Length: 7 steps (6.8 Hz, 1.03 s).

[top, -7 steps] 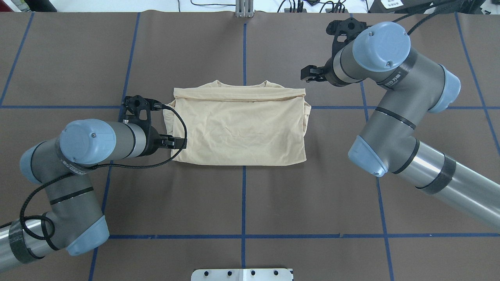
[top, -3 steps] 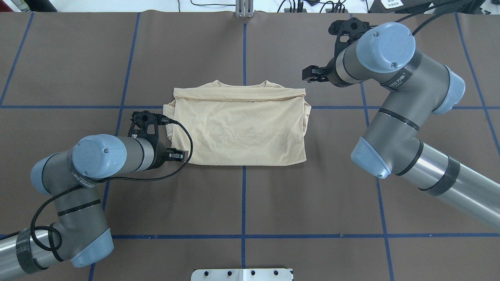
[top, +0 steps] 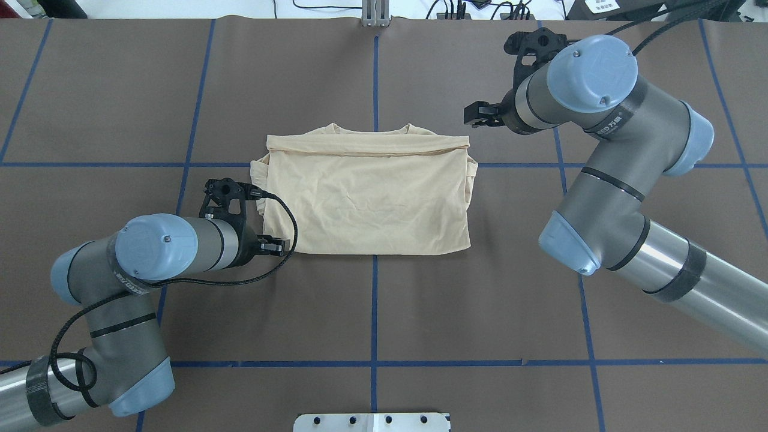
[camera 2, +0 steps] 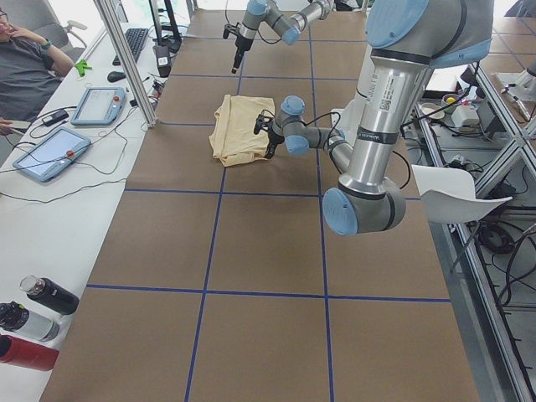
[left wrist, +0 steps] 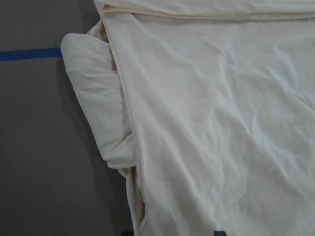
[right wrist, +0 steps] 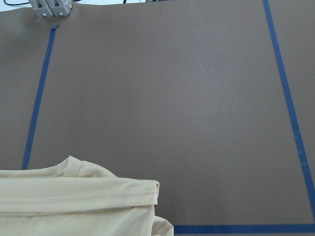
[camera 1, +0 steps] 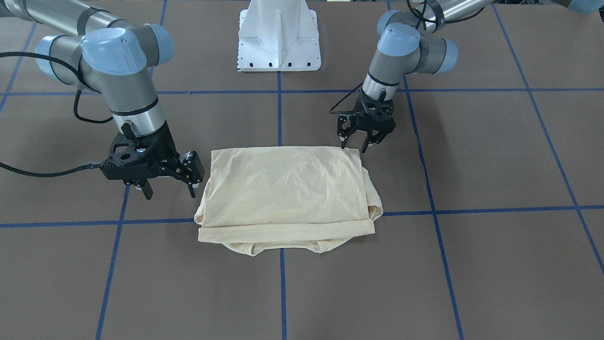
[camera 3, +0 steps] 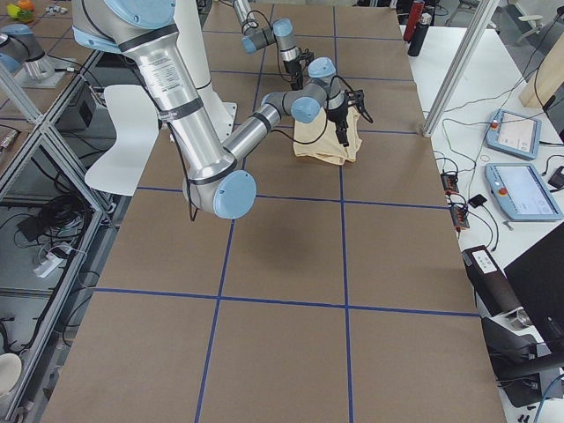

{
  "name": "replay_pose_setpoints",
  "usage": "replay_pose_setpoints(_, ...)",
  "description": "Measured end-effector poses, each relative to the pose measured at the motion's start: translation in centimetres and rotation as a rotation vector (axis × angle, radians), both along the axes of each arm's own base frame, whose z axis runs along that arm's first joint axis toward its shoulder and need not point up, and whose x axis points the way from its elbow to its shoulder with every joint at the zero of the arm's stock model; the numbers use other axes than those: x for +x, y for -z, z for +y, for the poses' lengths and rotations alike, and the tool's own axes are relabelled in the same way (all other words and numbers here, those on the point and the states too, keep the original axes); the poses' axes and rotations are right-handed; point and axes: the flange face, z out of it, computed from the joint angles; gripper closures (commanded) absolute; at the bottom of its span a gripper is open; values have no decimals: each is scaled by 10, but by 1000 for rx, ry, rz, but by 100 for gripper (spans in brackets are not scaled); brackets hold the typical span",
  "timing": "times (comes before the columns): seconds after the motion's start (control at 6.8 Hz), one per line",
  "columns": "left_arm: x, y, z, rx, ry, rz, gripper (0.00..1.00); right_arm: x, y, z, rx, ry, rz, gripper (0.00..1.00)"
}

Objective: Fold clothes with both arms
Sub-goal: 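Lower the left gripper to the folded shirt's side edge and grasp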

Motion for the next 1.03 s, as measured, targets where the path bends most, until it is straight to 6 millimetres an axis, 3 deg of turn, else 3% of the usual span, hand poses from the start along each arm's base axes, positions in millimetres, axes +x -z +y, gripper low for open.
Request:
replay_pose_setpoints(0.44,9,-5,-1,-2,-6,-5,100,0,-1,0,-1,0,1,0)
replay_pose_setpoints(1.03,5,2,-1,11,-3,19,100,-1,0,0,-1,1,1,0)
